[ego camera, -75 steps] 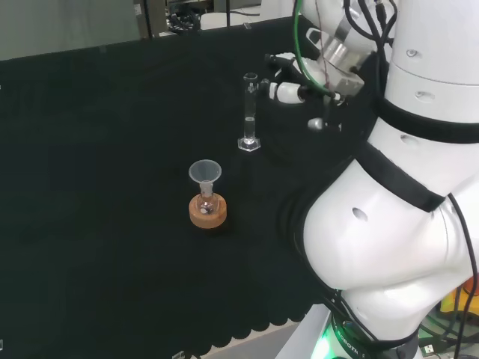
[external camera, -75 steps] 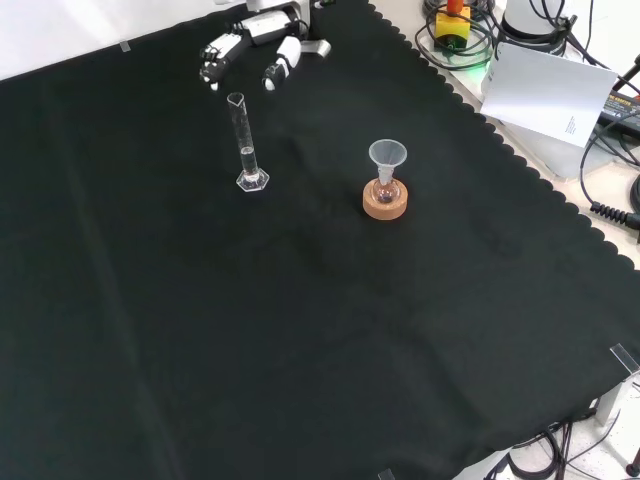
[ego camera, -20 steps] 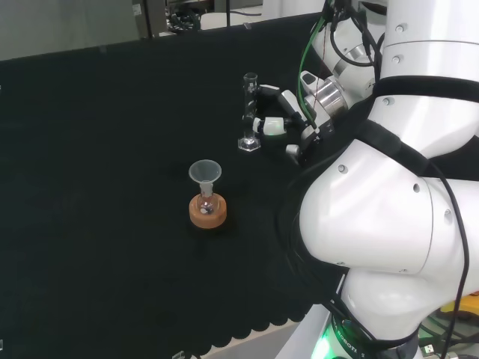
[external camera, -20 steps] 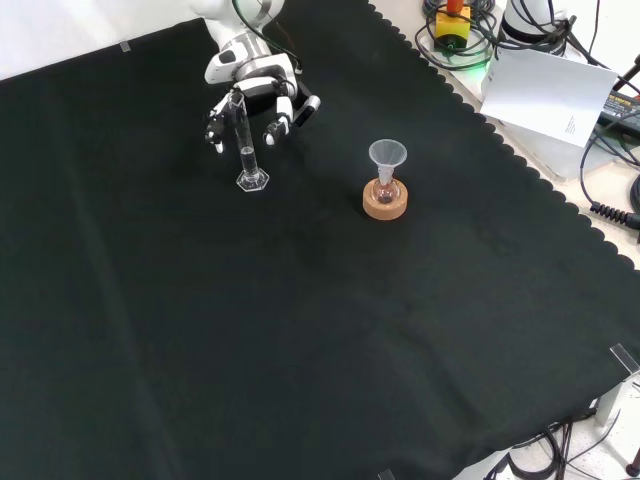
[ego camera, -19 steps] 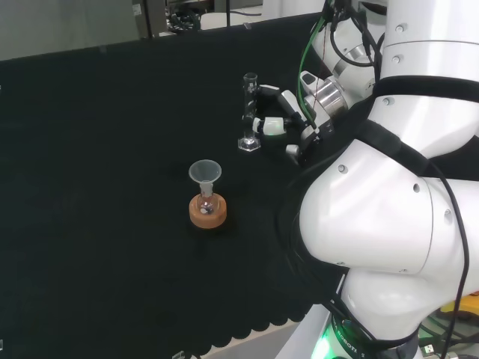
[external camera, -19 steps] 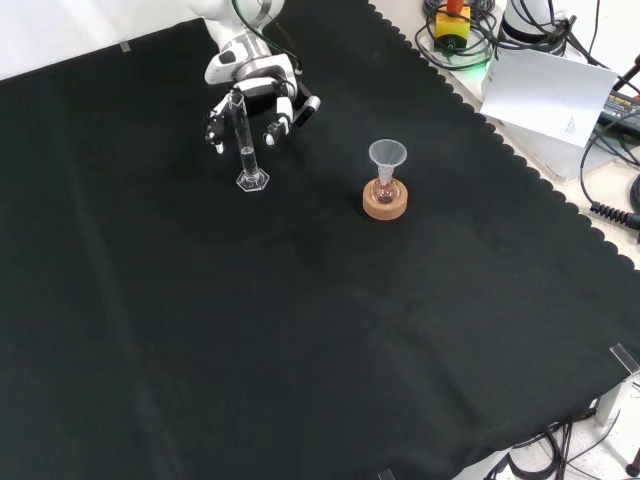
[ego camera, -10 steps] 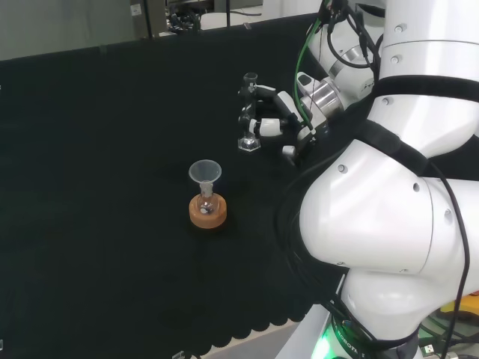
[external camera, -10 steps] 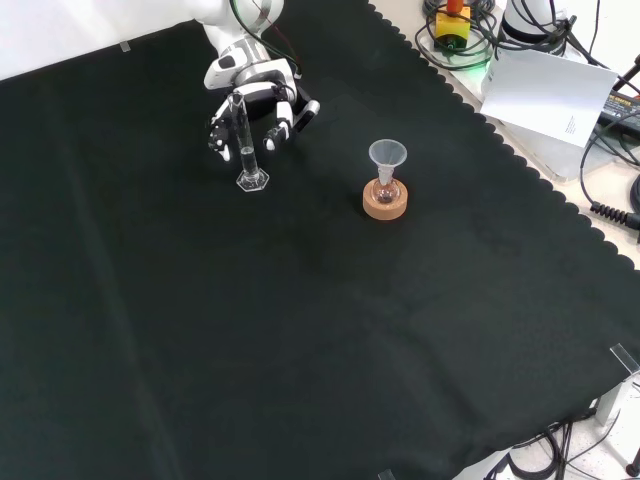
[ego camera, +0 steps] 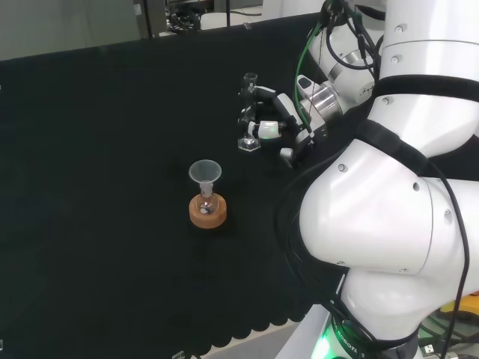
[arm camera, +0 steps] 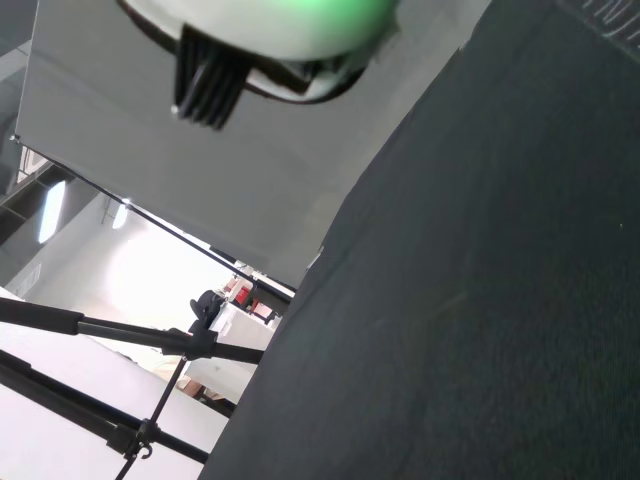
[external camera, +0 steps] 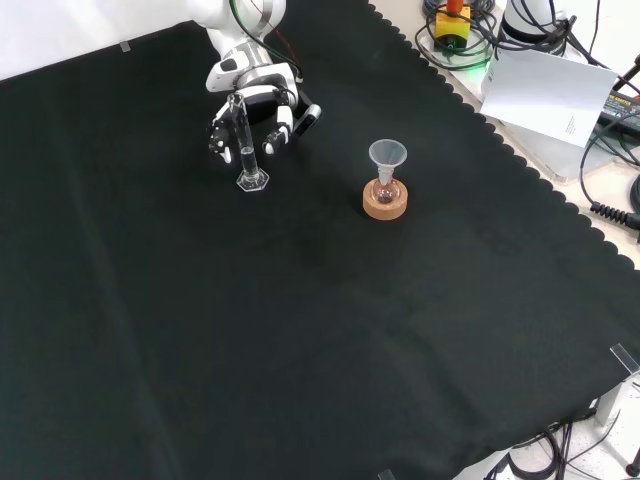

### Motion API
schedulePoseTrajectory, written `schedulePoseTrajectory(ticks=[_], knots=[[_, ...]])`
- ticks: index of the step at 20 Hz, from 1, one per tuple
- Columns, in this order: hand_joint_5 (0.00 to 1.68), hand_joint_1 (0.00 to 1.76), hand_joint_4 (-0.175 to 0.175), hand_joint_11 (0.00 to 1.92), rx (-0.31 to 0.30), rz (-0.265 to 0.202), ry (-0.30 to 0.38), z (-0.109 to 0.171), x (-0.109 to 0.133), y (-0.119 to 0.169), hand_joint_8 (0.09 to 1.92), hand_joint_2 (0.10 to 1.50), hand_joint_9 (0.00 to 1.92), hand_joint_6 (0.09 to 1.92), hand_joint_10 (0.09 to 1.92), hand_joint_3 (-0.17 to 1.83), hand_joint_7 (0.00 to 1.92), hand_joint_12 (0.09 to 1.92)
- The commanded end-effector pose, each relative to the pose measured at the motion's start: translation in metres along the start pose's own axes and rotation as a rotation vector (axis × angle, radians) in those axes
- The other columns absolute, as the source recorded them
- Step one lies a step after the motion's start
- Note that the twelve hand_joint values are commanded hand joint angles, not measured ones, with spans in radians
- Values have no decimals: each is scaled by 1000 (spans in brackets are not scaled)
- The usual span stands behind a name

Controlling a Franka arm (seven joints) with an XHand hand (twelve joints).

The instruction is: Pick up the graduated cylinder.

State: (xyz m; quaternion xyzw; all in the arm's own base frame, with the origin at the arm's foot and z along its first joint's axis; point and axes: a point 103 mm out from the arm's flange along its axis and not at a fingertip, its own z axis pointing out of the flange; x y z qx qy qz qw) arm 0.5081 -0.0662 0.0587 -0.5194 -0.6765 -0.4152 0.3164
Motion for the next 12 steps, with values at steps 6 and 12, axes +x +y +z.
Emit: schedulePoseTrajectory(ticks=[6, 12], knots=[[368, 1082, -51, 726, -11, -5, 3, -1, 3, 1, 621, 599, 931, 489, 362, 653, 559, 1124], [610, 1075, -17, 750, -36, -18, 2, -3, 6, 1, 641, 618, 958, 591, 368, 660, 617, 1135]])
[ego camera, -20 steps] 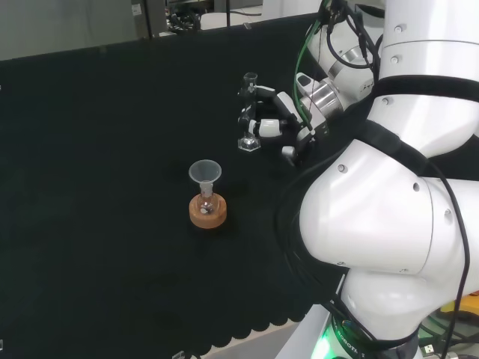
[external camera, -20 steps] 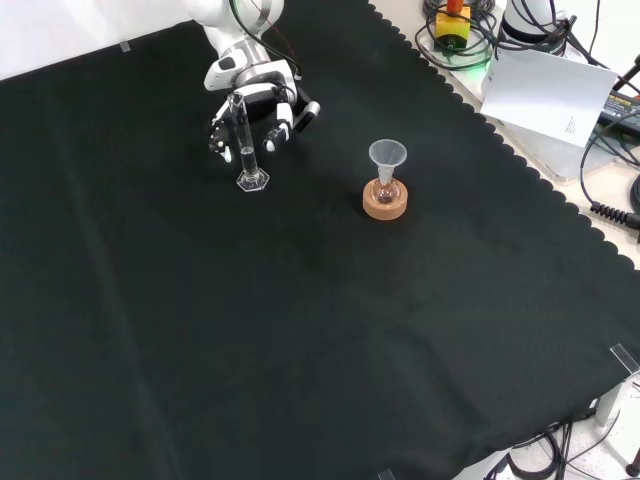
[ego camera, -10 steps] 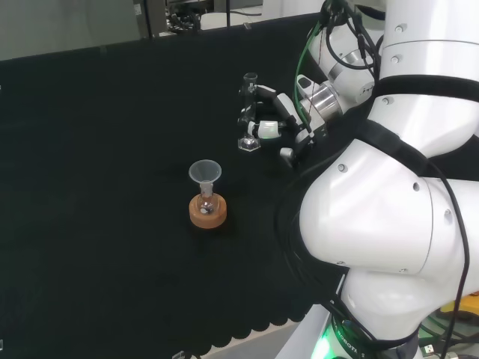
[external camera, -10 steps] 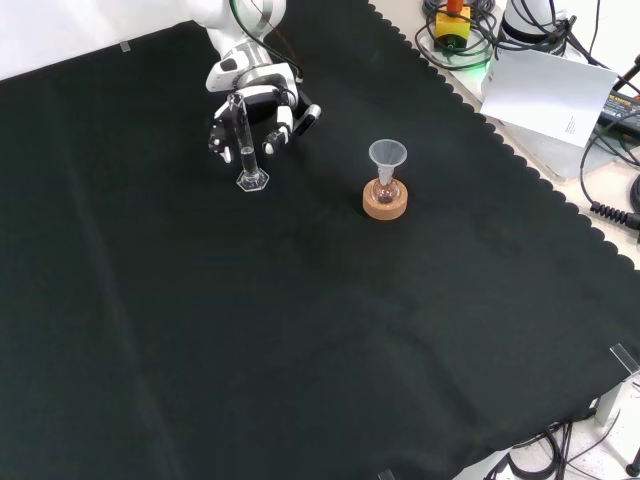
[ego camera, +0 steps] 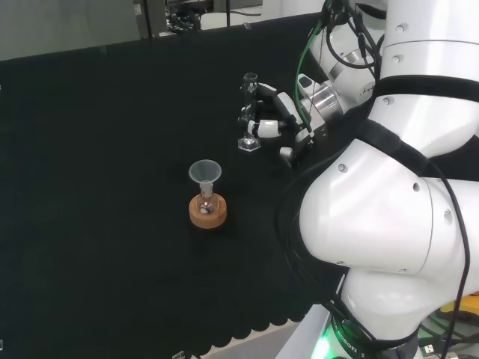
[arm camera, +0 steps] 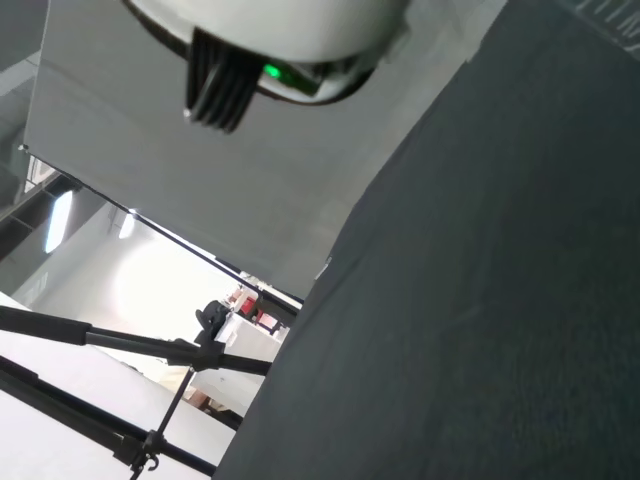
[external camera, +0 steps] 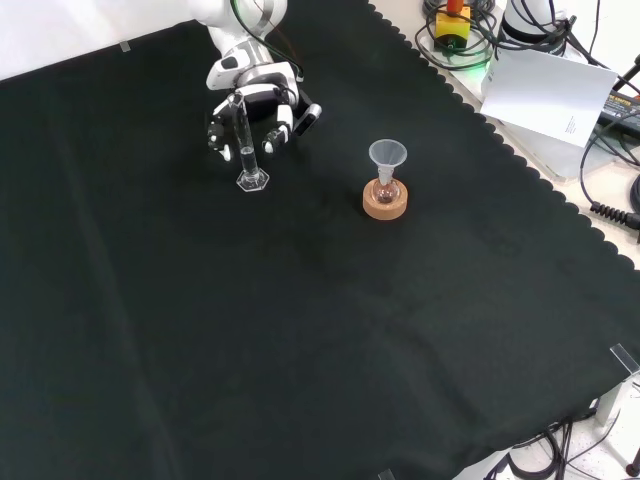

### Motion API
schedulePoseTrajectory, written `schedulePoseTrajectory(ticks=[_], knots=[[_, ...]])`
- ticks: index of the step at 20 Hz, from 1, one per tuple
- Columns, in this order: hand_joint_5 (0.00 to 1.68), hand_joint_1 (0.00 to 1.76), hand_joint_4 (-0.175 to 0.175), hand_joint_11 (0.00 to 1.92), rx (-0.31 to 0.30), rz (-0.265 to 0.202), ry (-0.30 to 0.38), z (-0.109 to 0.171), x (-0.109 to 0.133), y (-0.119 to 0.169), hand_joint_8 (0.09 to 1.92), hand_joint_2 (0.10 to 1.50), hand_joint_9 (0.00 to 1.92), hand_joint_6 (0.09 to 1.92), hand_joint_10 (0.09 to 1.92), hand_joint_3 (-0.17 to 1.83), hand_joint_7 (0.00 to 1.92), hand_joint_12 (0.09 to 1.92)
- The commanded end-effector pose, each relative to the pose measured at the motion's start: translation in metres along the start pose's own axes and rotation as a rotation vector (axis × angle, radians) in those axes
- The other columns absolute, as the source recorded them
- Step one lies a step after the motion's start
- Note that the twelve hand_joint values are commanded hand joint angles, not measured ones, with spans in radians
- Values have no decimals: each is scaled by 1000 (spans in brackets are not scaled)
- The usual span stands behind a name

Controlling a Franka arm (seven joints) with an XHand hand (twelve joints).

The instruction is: Pick up the graduated cylinder.

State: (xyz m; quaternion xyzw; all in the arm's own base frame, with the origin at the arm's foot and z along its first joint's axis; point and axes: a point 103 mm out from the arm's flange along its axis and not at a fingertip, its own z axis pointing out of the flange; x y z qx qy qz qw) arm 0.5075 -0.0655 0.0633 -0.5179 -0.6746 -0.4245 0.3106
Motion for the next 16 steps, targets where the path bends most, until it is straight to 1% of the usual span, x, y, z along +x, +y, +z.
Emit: schedulePoseTrajectory(ticks=[1, 6, 16], knots=[[638, 1077, -13, 762, -17, -7, -5, 0, 1, 0, 636, 628, 966, 602, 366, 658, 629, 1128], [698, 1087, -7, 814, -19, -5, -3, 0, 1, 1, 620, 661, 1011, 622, 353, 651, 671, 1098], [689, 1101, -19, 838, -22, 1, -3, 5, -2, 0, 606, 677, 1025, 620, 340, 652, 654, 1089]])
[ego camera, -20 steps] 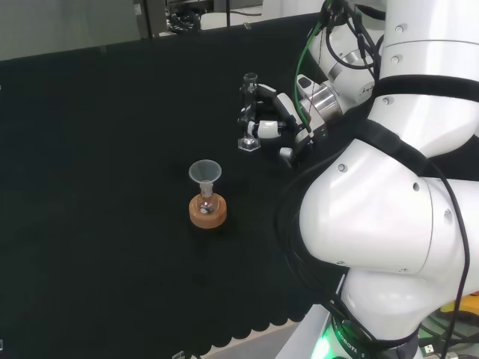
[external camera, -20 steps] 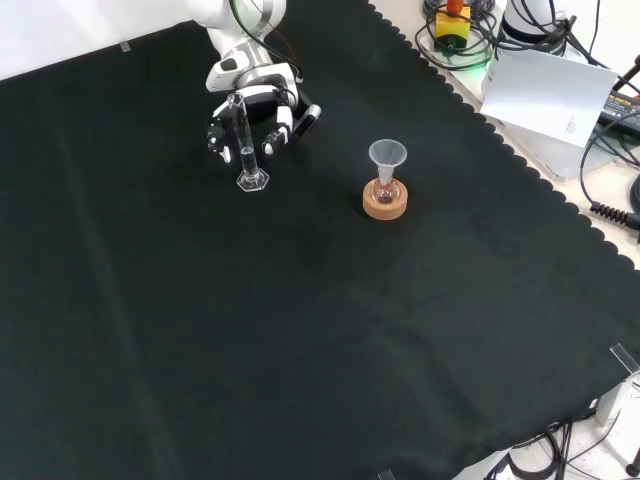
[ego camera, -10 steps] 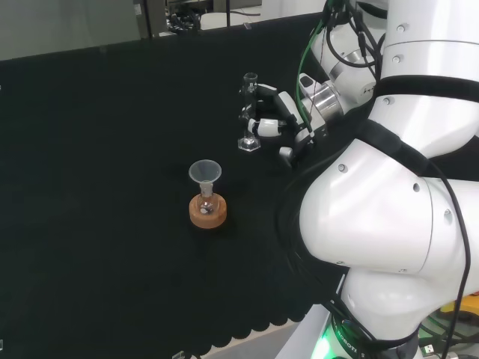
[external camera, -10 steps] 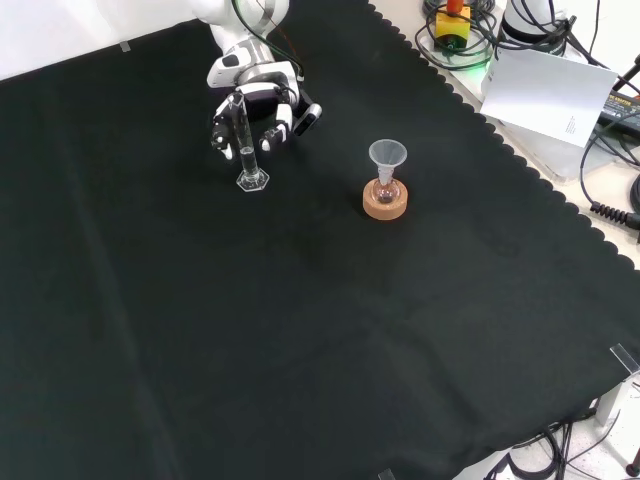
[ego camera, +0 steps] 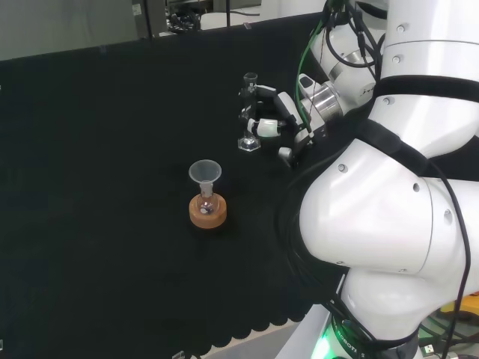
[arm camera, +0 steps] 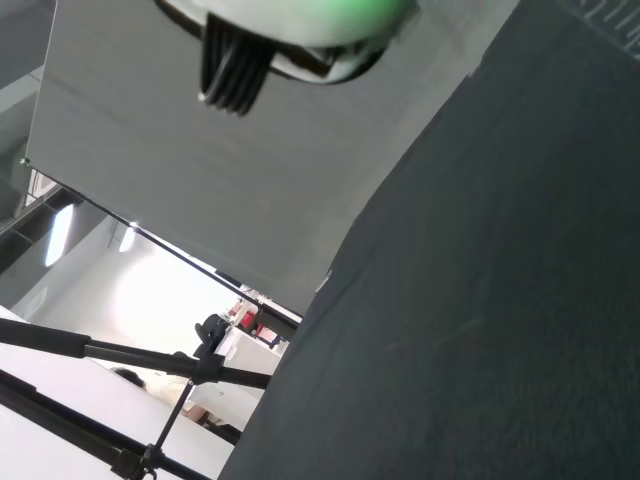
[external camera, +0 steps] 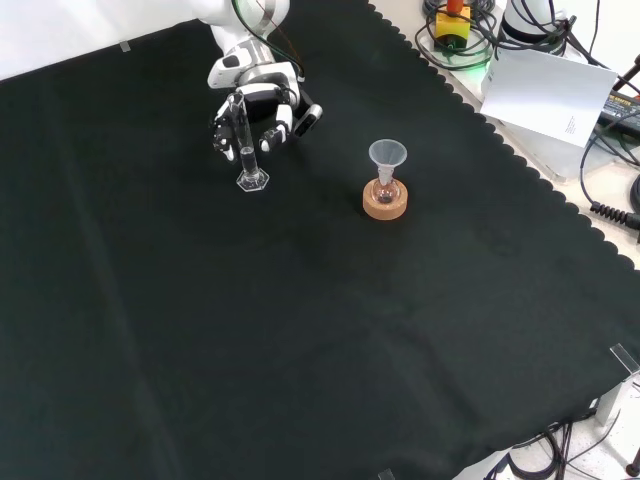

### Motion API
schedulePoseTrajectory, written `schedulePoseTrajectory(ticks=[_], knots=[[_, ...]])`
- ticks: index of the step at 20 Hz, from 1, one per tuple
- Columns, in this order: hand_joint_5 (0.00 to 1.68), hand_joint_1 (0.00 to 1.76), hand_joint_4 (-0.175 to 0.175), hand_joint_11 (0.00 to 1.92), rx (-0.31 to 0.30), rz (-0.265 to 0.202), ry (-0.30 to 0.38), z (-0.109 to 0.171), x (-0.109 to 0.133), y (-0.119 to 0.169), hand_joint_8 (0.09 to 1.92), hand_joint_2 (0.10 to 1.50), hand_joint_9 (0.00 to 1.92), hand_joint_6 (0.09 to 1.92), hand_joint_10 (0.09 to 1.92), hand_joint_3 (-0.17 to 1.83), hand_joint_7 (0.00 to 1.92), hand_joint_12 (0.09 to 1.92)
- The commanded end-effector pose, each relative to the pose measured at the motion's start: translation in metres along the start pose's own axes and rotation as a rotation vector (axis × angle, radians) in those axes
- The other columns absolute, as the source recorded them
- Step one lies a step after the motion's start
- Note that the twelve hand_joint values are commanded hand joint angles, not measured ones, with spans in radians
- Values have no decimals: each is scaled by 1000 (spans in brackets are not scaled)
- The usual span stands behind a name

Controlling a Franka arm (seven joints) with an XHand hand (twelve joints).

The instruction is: Pick up the graduated cylinder.

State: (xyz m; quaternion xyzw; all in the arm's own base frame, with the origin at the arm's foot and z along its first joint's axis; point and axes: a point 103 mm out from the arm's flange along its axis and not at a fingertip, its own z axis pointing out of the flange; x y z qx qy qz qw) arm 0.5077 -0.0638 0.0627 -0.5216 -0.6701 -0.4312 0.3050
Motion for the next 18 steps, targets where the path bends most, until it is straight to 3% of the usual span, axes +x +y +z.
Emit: schedulePoseTrajectory(ticks=[1, 18], knots=[[689, 1102, -20, 840, 0, 0, 0, 3, -2, -1, 607, 679, 1026, 621, 339, 652, 655, 1088], [730, 1133, -19, 884, -9, 1, 17, 3, -3, 0, 611, 752, 1067, 653, 314, 675, 701, 1057]])
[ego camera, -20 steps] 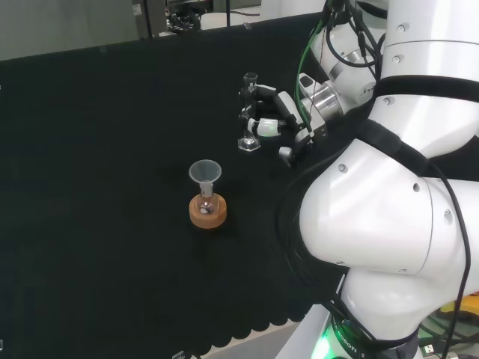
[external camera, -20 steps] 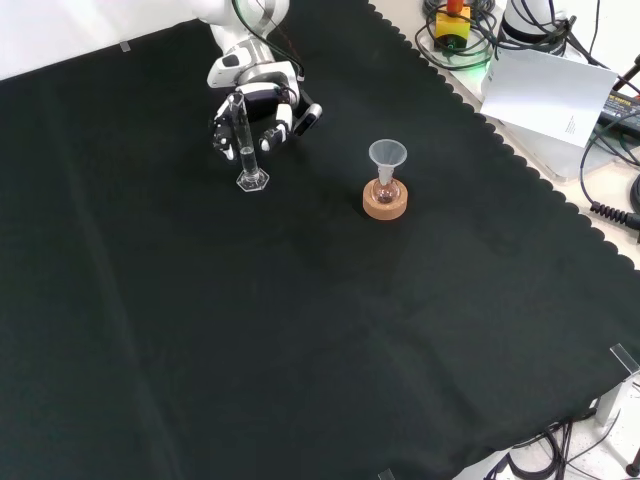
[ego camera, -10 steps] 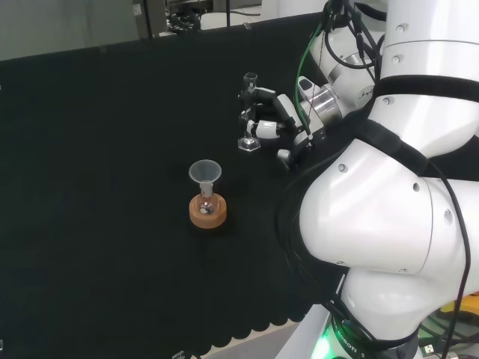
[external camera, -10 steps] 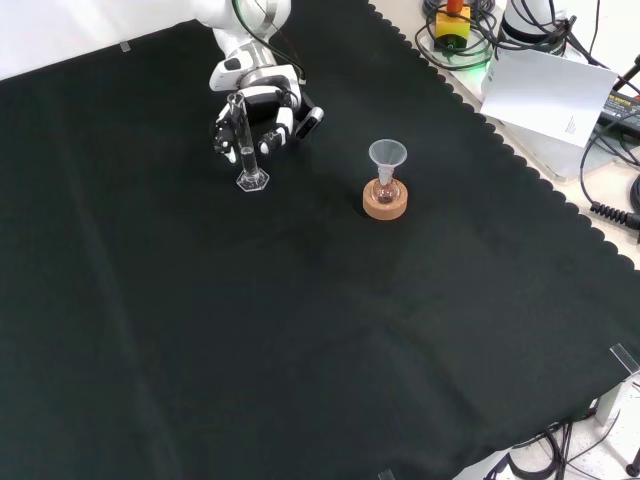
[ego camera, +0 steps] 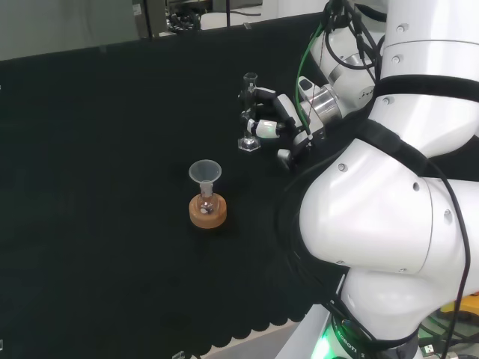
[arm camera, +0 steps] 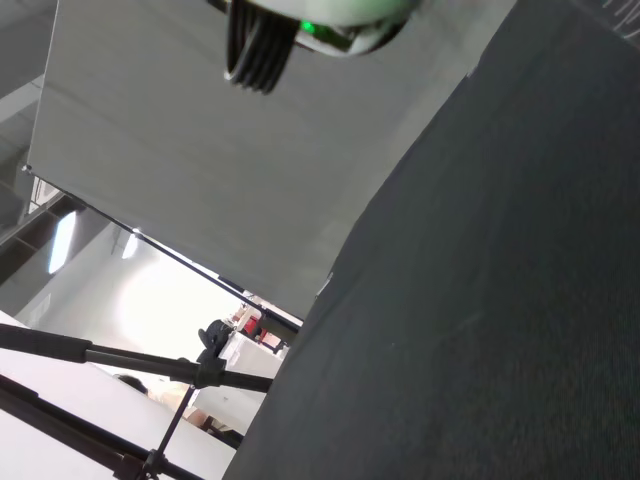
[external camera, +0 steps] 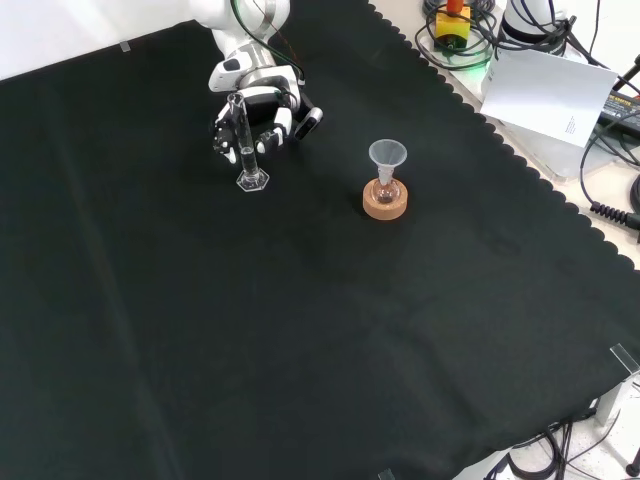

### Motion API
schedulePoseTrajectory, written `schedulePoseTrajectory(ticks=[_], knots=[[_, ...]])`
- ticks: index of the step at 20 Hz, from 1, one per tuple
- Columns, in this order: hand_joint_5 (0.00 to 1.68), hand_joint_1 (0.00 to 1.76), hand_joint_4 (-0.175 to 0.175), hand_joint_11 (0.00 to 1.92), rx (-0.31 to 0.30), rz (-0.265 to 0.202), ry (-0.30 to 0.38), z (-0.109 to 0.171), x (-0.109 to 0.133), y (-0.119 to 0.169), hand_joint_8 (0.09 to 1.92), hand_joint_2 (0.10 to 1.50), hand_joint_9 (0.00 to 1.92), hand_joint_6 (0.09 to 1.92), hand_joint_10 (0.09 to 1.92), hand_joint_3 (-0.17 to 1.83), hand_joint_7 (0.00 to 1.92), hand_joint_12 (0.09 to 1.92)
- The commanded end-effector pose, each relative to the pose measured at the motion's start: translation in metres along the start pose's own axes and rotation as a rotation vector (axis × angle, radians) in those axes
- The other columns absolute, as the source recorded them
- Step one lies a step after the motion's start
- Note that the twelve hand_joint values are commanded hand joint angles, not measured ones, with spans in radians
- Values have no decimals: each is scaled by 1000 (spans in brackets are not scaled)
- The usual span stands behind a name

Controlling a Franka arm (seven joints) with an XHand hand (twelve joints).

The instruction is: Pick up the graduated cylinder.

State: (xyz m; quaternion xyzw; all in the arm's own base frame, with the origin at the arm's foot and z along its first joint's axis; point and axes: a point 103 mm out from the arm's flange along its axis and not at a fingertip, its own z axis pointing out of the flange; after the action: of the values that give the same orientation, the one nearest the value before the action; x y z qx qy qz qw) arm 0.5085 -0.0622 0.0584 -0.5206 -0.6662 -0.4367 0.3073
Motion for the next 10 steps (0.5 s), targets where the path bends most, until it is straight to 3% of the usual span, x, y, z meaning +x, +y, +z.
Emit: schedulePoseTrajectory(ticks=[1, 6, 10], knots=[[732, 1131, -19, 886, -2, -1, 6, 0, 0, 0, 609, 753, 1069, 653, 310, 674, 702, 1054], [744, 1129, -22, 888, -6, -1, 5, -1, 0, 0, 609, 757, 1076, 657, 302, 673, 709, 1050], [814, 1219, -31, 973, -16, 7, 12, -4, -1, 0, 637, 859, 1137, 669, 277, 678, 794, 972]])
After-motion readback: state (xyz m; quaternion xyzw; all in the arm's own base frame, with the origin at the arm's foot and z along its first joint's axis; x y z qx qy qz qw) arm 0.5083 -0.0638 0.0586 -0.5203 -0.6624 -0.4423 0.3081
